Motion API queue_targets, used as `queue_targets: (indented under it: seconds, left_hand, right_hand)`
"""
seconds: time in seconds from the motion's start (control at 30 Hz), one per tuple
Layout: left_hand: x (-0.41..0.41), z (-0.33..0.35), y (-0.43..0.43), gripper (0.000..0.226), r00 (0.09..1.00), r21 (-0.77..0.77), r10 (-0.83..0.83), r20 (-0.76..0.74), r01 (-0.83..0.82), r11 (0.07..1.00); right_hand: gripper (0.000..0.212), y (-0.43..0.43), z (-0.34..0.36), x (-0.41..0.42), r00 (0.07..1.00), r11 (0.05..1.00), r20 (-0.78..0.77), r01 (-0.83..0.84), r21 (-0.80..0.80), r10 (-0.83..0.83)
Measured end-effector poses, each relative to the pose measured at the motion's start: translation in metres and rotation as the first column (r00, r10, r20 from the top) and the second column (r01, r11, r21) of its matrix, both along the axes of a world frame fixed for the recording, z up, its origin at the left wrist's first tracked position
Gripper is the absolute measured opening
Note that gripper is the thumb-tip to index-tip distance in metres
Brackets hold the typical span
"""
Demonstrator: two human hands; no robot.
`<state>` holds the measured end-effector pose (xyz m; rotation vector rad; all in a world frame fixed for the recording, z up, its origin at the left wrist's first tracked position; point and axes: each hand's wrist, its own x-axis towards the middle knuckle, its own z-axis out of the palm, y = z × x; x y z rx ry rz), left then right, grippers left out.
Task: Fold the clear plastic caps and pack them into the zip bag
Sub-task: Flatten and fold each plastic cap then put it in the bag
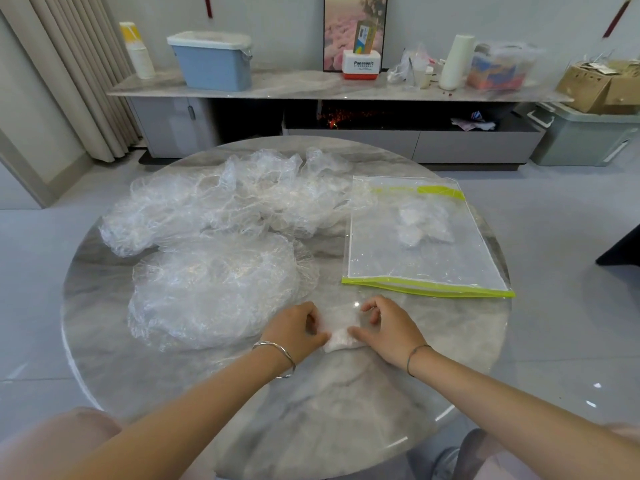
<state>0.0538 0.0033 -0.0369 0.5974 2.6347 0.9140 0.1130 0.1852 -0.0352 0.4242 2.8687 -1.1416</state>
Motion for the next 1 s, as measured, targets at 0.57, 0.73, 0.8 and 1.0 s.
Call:
queue_targets:
  seconds: [0.57,0.73,0.8,1.0]
  left_hand:
    - [-0.001,0.042,0.052,0.013,0.867,0.603,0.095,0.49,-0.415,0.681]
    - [-0.007,0.036,0.079,0.01,0.875,0.653,0.068,0.479,-0.407,0.639]
    - [-0.019,0.027,0.085,0.007,0.957,0.658,0.114,0.266,-0.267,0.704]
    - [-0.058,-0.004,0.098,0.076,0.95,-0.008,-0.212,-0.227,0.216,0.976]
  right_hand:
    - [0.014,0.034,0.042,0.007,0.973,0.53,0.226,0.214,-0.82,-0.043]
    - [0.01,0.055,0.053,0.002,0.937,0.396,0.21,0.312,-0.863,-0.28]
    - [0.011,0.075,0.058,-0.002,0.902,0.405,0.19,0.351,-0.844,-0.387]
    - [0.013,0.112,0.069,-0.01,0.814,0.378,0.172,0.431,-0.819,-0.555]
